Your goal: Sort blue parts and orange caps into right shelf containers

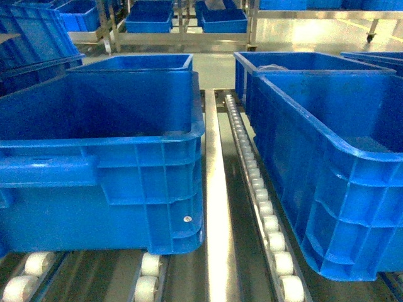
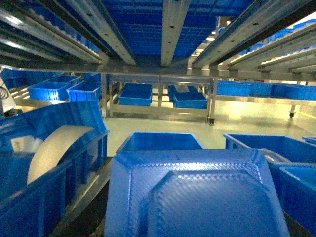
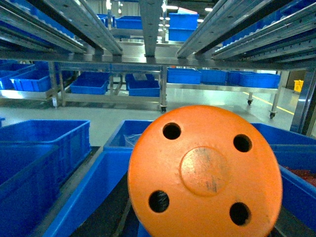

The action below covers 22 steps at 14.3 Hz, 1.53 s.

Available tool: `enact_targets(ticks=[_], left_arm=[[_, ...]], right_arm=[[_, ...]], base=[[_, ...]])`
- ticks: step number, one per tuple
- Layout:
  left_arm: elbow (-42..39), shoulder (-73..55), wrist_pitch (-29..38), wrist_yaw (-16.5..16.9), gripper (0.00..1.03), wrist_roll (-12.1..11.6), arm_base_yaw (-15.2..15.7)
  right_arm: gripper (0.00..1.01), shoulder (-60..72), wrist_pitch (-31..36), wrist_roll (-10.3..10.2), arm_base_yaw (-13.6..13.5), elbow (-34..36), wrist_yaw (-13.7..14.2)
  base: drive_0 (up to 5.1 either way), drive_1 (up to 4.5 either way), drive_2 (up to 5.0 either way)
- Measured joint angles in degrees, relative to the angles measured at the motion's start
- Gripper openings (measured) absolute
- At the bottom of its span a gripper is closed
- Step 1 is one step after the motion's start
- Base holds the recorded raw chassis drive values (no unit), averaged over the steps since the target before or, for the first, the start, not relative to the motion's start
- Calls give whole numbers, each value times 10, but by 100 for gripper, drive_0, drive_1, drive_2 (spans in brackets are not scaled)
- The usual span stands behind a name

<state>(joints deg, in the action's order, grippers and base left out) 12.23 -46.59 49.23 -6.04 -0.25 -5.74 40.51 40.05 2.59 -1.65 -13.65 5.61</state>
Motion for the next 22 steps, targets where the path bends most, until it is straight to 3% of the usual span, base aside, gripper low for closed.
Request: enact_targets(ticks=[1,3,5,6,7,10,11,18,19,21,22], left_arm=[[65,-119,56,8,43,-2,-1],[209,-328,12,8,43,2,-9],[329,-453,-43,-13,43,24,-14],[363,-472,-40,-19,44,29,-18],[381,-475,-35,-23,57,28,-21],[370,-471,-38,-19,96,29,-26],[366,-471,-37,-18,99,31,-24],[349,-448,-39,-14,98,35,-20],[342,-445,-37,-24,98,35,-20],[322,-424,-33,-17,98,62,-22],[322,-421,-31,-16,98,66,-23]], right_arm=[[43,108,47,0,19,-48,-12],[43,303,29,-17,37,-159,-25],[43,410,3,-31,37,-242,-34],[53,434,-3,-35,33,-271,-24],[66,438,-10,-35,28,-283,-15],[100,446,-12,-36,28,-286,-14],[97,450,-14,-34,28,-285,-16],[98,453,-11,-17,27,-286,-30],[98,453,-8,-7,26,-287,-9],[98,453,-4,1,24,-287,1],[93,453,38,-3,21,-275,-21]], base=[[0,0,0],[0,0,0],[0,0,0],[0,0,0],[0,0,0],[0,0,0],[0,0,0],[0,0,0],[0,0,0],[0,0,0],[0,0,0]])
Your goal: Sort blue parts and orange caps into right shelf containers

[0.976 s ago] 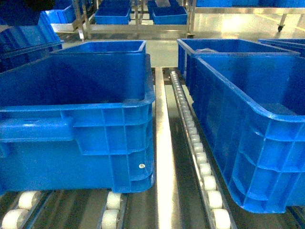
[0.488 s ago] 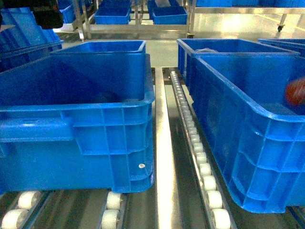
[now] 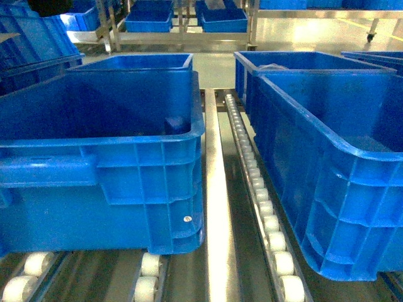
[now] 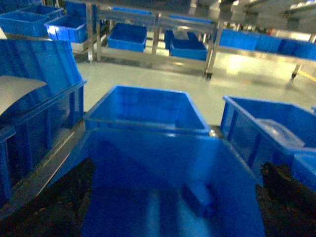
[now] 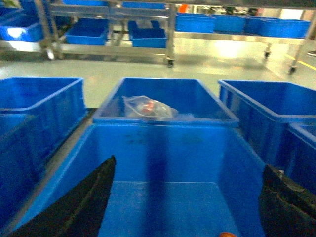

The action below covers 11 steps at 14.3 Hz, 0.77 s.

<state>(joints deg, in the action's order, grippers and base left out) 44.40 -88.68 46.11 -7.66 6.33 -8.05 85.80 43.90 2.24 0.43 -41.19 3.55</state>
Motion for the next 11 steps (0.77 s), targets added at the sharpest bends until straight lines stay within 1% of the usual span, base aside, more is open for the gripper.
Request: enact_targets(ticks=[1,2,3,6,7,8,9,10,11], left_arm=[[-14,13,-14,0,87,-21,2],[-68,45,5,8,73,-40,9],[-115,78,22,13,60,-49,17],[-221,152,46,29,21,-53,34],[-253,179,48,35,7,-53,38],[-277,205,49,39,2,-54,43],[-300,231,46,64,2,-54,63],[-322,259,39,72,2,-55,80],[-340,284,31,73,2,-55,83]], right_arm=[[80,-17,38,-9,-1,40,-30],[65,-48,55,-13,-5,94,-35],[52,-73,64,-14,-4,133,-36],[14,-147,80,-14,-4,223,-36],[1,-174,80,-13,-4,250,-36],[1,-200,75,-16,-4,273,-36],[1,-224,70,-16,-4,292,-36],[1,-253,57,-16,-4,311,-36],[1,-279,48,-16,-4,326,-36]], base=[[0,0,0],[0,0,0],[0,0,0],[0,0,0],[0,0,0],[0,0,0],[0,0,0],[0,0,0],[0,0,0]])
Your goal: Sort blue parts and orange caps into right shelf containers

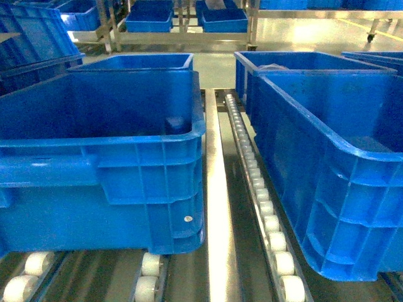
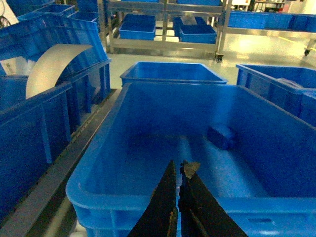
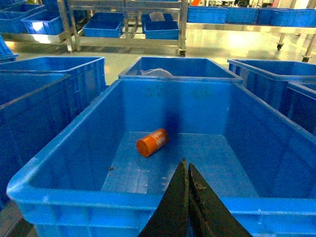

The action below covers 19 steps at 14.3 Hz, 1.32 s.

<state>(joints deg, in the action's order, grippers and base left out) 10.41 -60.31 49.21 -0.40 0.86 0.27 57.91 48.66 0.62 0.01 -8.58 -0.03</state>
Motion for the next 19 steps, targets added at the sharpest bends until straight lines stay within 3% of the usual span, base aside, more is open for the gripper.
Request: enact_targets(ticks=[3,5,6,11,13,14,19], left_arm=[[-40,77,-38,4,2,0,-3],[-61,134,-74,4,2,0,-3],[-82,135,-35,4,2,0,-3],[-98,272,-169,3,2,0,-3],[-99,405,-295,4,2,0,-3],[-99,433,-322,4,2,0,-3],[-99,459,-347,4,2,0,-3]], right_arm=[[1,-78,-44,0,0,34,0],[1,-103,-30,0,0,63,0],[1,-126,-67,0,0,78,0],[1,-275,-187,-1,0,78,0],[1,-398,-306,-1,0,78,0],[1,-424,-331,-2,0,78,0],[1,-447,-354,-2,0,78,0]], base=[[0,0,0],[0,0,0],[0,0,0],[0,0,0],[0,0,0],[0,0,0],[0,0,0]])
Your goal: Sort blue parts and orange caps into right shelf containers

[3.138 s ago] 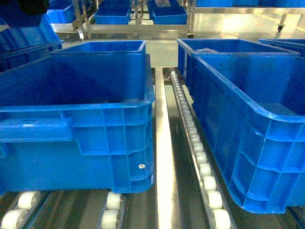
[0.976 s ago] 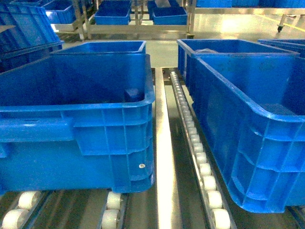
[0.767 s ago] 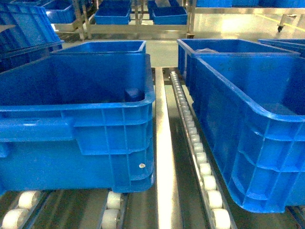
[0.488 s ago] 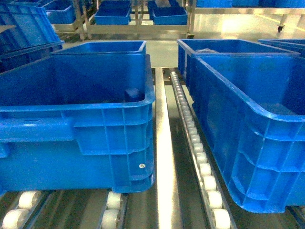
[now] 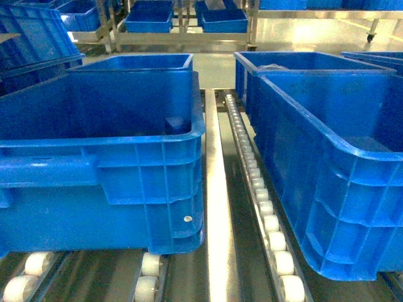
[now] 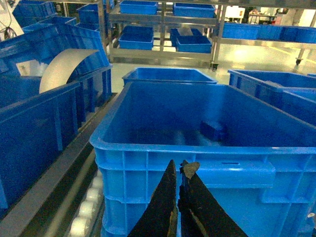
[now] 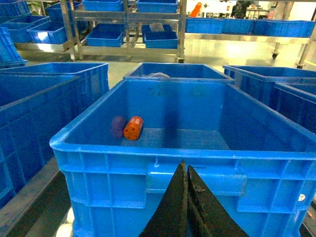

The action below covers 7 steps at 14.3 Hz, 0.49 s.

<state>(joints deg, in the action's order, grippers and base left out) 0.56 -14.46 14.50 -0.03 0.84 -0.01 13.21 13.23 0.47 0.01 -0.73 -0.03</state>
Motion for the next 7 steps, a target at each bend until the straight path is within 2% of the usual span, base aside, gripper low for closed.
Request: enact_targets(ticks=[5,6,7], left_arm=[[0,37,-37,0,2,0,0],[0,47,-46,0,2,0,0],[1,94,-115,-1,2,0,0]], right_arm=[[1,-34,-34,0,0,0,0],[1,-83,-113,0,0,0,0],[1,-130,-131,0,0,0,0]], base=[[0,0,0],[0,0,0],[0,0,0]])
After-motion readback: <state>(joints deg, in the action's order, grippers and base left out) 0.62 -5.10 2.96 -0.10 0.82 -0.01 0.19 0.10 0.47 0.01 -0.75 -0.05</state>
